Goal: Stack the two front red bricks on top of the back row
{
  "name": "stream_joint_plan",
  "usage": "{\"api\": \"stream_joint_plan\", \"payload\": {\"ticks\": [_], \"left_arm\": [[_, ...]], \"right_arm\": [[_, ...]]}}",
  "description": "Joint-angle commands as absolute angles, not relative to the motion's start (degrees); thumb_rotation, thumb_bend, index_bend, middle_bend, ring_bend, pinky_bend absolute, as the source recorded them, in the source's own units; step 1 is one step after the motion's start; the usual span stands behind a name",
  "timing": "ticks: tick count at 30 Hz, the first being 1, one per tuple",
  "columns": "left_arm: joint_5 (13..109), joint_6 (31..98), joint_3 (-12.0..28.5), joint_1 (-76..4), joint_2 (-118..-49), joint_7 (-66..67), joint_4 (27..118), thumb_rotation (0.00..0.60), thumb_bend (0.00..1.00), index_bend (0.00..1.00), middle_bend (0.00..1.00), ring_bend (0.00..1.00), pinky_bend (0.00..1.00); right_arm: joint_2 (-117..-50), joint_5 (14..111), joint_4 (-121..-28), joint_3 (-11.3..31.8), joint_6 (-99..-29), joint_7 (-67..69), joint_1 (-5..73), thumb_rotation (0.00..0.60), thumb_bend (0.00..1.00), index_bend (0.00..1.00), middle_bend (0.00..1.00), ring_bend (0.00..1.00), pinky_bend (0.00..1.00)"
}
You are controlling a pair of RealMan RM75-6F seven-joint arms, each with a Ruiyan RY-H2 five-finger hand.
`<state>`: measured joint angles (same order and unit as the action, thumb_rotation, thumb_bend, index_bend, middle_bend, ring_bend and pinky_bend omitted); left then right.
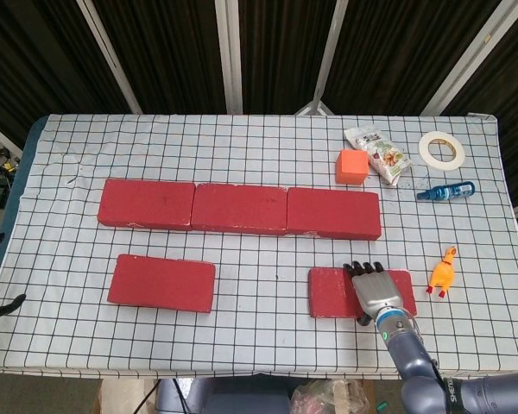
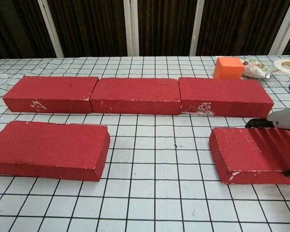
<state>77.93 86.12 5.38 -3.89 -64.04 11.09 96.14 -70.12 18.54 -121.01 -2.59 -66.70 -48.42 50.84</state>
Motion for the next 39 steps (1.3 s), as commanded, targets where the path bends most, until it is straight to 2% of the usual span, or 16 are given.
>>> {"api": "stream_joint_plan", "payload": {"ticks": [1,8,16,26,32,39], "left_arm": [[77.57,85.76,5.44,-4.02,-64.03,11.21,96.2,0.6,0.07,0.09,0.0,0.0,0.1],[77.33,85.96,5.54,-3.95,-64.1,11.4,96.24,0.6,0.07,0.1,0.0,0.0,0.1],[77.44,86.32,5.47,-3.78,-64.08,11.58,96.43,0.6,0.07,0.11,0.0,0.0,0.1],[77.01,86.36,5.57,-3.65,-63.96,11.58,96.48,0.6,0.07,0.11,0.0,0.0,0.1],[76.72,86.29,5.56,-3.61,-64.01,11.95,96.51,0.6,0.07,0.11,0.0,0.0,0.1],[75.31,86.3,6.12,-3.7,-64.51,13.23,96.33,0.6,0.07,0.11,0.0,0.0,0.1]], "right_arm": [[-70.47,19.29,-120.65,-2.58,-67.21,-48.02,50.69,0.6,0.24,0.0,0.0,0.0,0.0],[-70.9,21.14,-120.16,-2.86,-67.89,-47.35,50.18,0.6,0.24,0.0,0.14,0.01,0.0],[-70.8,21.42,-120.03,-2.96,-67.79,-47.38,50.27,0.6,0.24,0.0,0.23,0.11,0.0],[-65.41,20.22,-126.49,-0.37,-71.04,-50.12,52.97,0.6,0.23,0.01,0.28,0.17,0.0],[-62.03,14.82,-129.78,3.88,-73.03,-53.45,57.44,0.6,0.24,0.01,0.29,0.18,0.0],[-60.69,3.28,-127.43,13.82,-69.19,-53.53,65.69,0.6,0.24,0.01,0.29,0.18,0.0]]}}
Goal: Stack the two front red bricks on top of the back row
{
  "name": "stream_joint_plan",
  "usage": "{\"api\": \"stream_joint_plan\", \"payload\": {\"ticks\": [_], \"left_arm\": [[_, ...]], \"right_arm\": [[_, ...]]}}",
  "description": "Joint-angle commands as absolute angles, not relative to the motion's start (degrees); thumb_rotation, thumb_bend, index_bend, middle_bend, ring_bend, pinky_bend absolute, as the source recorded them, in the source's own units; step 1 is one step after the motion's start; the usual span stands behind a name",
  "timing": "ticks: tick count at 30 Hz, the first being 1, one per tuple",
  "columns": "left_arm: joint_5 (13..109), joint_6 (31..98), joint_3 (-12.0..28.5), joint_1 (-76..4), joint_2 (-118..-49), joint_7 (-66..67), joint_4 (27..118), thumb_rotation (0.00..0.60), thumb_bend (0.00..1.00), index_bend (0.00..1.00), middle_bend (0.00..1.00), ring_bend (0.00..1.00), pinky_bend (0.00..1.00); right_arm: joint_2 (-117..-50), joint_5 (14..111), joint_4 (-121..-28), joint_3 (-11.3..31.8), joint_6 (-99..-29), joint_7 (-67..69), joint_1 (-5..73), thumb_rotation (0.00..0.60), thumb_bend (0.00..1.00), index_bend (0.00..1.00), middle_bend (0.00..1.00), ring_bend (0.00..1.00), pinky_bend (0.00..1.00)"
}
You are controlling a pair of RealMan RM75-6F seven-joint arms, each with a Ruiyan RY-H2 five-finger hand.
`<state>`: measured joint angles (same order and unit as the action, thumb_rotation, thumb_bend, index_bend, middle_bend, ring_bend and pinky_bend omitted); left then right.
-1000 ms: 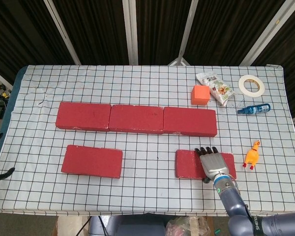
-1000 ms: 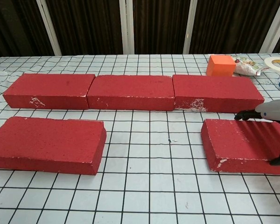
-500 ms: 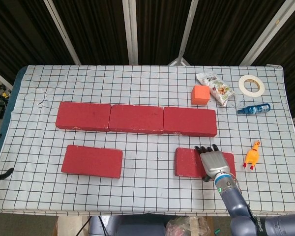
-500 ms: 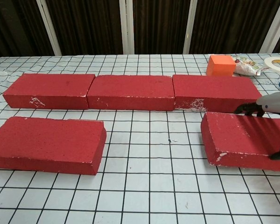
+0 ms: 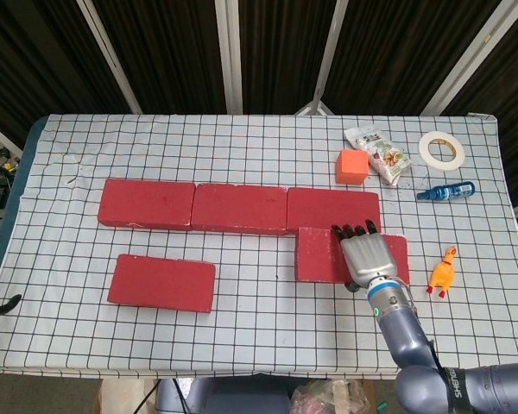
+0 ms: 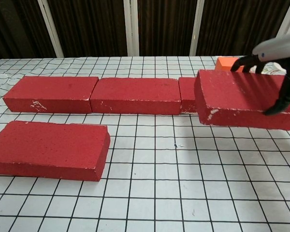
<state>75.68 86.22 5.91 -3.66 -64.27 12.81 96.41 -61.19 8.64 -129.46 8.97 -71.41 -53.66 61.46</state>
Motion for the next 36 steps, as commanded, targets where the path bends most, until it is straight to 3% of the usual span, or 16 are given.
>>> {"api": "stream_joint_plan", "payload": {"ticks": [1,11,20,36], "left_arm": [[75.18,86.32,6.17,-3.72,-64.61,13.42,96.31,0.6,0.07,0.11,0.0,0.0,0.1],[72.97,85.54,7.04,-4.19,-65.12,14.45,95.62,0.6,0.07,0.11,0.0,0.0,0.1],[71.67,85.82,7.97,-4.44,-65.8,14.8,94.49,0.6,0.07,0.11,0.0,0.0,0.1],[68.7,83.63,8.85,-5.92,-67.0,16.66,93.05,0.6,0.07,0.11,0.0,0.0,0.1]], "right_arm": [[-61.09,1.69,-126.25,14.91,-69.02,-53.83,67.01,0.6,0.24,0.01,0.29,0.18,0.0],[-73.26,-21.65,-107.32,20.99,-70.17,-68.46,84.46,0.6,0.23,0.01,0.29,0.18,0.0],[-81.98,-27.48,-90.91,23.51,-65.55,-76.05,89.21,0.6,0.24,0.01,0.29,0.18,0.0],[-92.23,-31.9,-70.93,27.81,-59.95,-86.67,91.86,0.6,0.23,0.01,0.29,0.18,0.0]]}}
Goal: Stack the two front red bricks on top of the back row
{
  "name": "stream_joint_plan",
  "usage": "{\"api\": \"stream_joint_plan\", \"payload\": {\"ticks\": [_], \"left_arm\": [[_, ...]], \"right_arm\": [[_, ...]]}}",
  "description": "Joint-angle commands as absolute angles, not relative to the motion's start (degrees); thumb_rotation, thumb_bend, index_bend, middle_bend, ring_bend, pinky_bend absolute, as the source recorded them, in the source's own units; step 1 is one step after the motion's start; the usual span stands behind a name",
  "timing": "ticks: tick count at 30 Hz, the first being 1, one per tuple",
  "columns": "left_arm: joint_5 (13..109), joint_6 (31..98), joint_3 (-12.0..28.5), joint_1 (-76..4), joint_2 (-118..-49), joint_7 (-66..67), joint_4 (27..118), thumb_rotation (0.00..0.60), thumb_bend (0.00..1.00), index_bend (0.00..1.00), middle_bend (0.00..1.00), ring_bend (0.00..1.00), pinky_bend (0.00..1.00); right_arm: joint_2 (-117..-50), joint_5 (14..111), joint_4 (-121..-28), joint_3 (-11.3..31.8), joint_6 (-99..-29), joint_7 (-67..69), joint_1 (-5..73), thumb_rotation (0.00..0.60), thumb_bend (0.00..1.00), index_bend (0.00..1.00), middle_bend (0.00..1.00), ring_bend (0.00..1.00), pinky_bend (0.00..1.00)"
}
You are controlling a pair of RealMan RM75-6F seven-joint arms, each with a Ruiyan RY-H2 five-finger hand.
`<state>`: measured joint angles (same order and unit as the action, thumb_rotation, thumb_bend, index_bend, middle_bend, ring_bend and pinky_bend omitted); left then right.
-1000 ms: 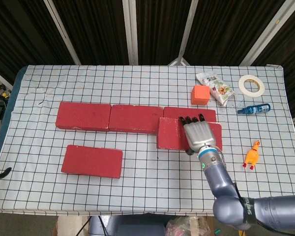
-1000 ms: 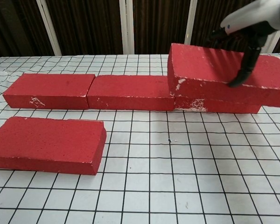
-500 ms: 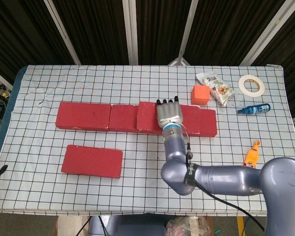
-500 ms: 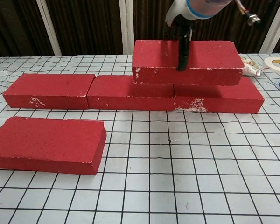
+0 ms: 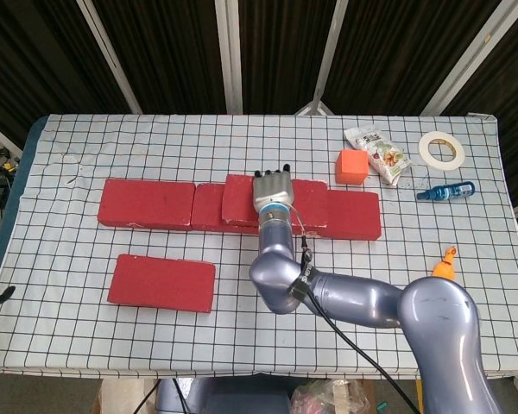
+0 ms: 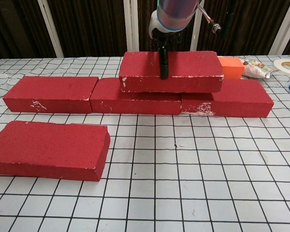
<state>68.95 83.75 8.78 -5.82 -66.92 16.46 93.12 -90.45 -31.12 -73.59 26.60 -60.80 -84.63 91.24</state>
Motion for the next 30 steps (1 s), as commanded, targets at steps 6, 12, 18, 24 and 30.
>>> {"api": "stream_joint_plan", "payload": {"ticks": [6,12,18,24,30], "left_arm": [[68.23,83.47,8.91,-6.12,-67.16,17.1,92.9,0.6,0.07,0.11,0.0,0.0,0.1],[67.84,84.26,9.17,-5.81,-67.04,16.94,93.04,0.6,0.07,0.11,0.0,0.0,0.1],[67.7,84.42,9.21,-5.68,-66.82,16.59,93.0,0.6,0.07,0.11,0.0,0.0,0.1],[67.54,84.27,9.17,-5.71,-66.69,16.54,92.98,0.6,0.07,0.11,0.0,0.0,0.1],[67.4,84.67,9.2,-5.62,-66.76,16.88,93.02,0.6,0.07,0.11,0.0,0.0,0.1]], "right_arm": [[-94.84,-31.79,-66.84,29.59,-58.49,-89.62,91.91,0.6,0.24,0.01,0.29,0.18,0.0],[-96.65,-30.94,-64.96,30.44,-57.57,-91.41,91.17,0.6,0.24,0.01,0.29,0.18,0.0],[-97.55,-29.71,-63.88,31.82,-57.31,-92.02,90.58,0.6,0.24,0.01,0.29,0.18,0.0],[-97.88,-29.14,-63.35,33.09,-58.04,-93.13,90.58,0.6,0.24,0.01,0.29,0.18,0.0],[-98.5,-28.83,-62.14,34.17,-57.49,-94.56,90.24,0.6,0.24,0.01,0.29,0.18,0.0]]}}
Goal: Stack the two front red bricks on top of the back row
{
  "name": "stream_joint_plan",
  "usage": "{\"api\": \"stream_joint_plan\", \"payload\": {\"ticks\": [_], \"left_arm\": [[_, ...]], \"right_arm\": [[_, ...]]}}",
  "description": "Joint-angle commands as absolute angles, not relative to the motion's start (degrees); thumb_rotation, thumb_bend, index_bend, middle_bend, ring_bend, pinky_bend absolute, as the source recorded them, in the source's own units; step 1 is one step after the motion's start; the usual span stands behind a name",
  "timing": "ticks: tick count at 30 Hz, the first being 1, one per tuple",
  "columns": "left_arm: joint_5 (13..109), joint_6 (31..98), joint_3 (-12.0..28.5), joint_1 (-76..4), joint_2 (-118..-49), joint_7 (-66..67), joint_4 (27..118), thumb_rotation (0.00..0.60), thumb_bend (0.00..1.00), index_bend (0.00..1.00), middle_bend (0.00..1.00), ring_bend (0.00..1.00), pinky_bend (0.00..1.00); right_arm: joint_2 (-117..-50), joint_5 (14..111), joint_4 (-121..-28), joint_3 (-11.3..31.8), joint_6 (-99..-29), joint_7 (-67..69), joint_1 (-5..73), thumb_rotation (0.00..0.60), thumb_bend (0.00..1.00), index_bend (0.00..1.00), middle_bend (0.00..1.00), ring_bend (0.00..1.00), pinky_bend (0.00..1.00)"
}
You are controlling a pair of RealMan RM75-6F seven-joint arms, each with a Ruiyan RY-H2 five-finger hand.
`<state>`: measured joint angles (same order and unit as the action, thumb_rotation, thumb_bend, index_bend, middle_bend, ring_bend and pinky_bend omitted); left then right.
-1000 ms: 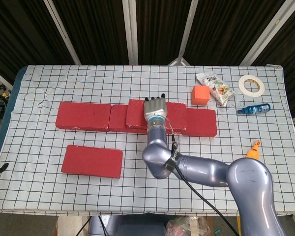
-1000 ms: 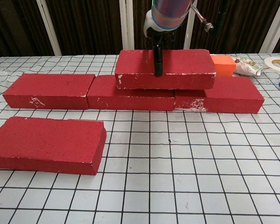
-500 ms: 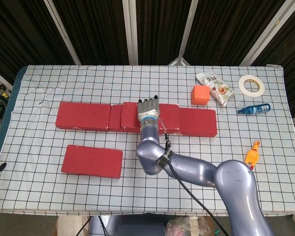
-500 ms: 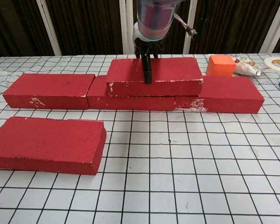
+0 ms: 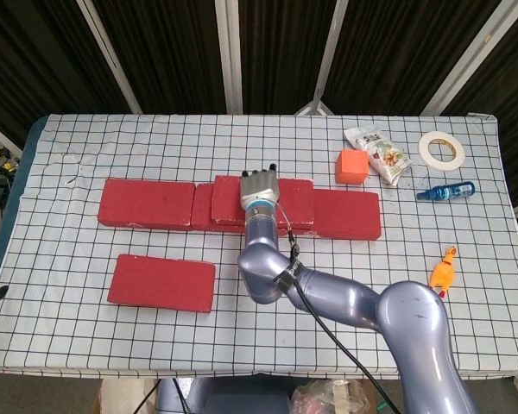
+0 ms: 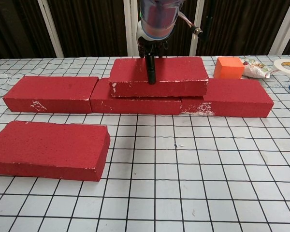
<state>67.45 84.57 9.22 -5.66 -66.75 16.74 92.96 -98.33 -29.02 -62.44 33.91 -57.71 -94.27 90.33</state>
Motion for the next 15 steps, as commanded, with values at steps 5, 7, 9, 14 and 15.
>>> {"api": "stream_joint_plan", "payload": {"ticks": [5,7,9,14,15], "left_arm": [[67.78,85.76,9.18,-5.31,-66.83,17.27,93.37,0.6,0.07,0.11,0.0,0.0,0.1],[67.8,85.98,9.16,-5.22,-66.86,17.36,93.41,0.6,0.07,0.11,0.0,0.0,0.1],[67.76,86.01,9.15,-5.18,-66.85,17.43,93.47,0.6,0.07,0.11,0.0,0.0,0.1],[67.71,86.16,9.17,-5.15,-66.92,17.65,93.51,0.6,0.07,0.11,0.0,0.0,0.1],[67.73,86.16,9.17,-5.15,-66.92,17.64,93.52,0.6,0.07,0.11,0.0,0.0,0.1]], "right_arm": [[-98.96,-28.85,-61.22,34.66,-57.14,-95.8,89.72,0.6,0.24,0.01,0.29,0.18,0.0],[-99.2,-28.64,-60.74,34.88,-56.79,-95.99,89.45,0.6,0.23,0.01,0.29,0.18,0.0],[-99.35,-28.51,-60.52,34.97,-56.62,-96.25,89.2,0.6,0.23,0.01,0.29,0.18,0.0],[-99.72,-28.45,-60.08,35.47,-56.3,-96.83,88.63,0.6,0.24,0.01,0.29,0.18,0.0],[-99.79,-28.39,-60.01,35.54,-56.29,-96.92,88.57,0.6,0.24,0.01,0.29,0.18,0.0]]}}
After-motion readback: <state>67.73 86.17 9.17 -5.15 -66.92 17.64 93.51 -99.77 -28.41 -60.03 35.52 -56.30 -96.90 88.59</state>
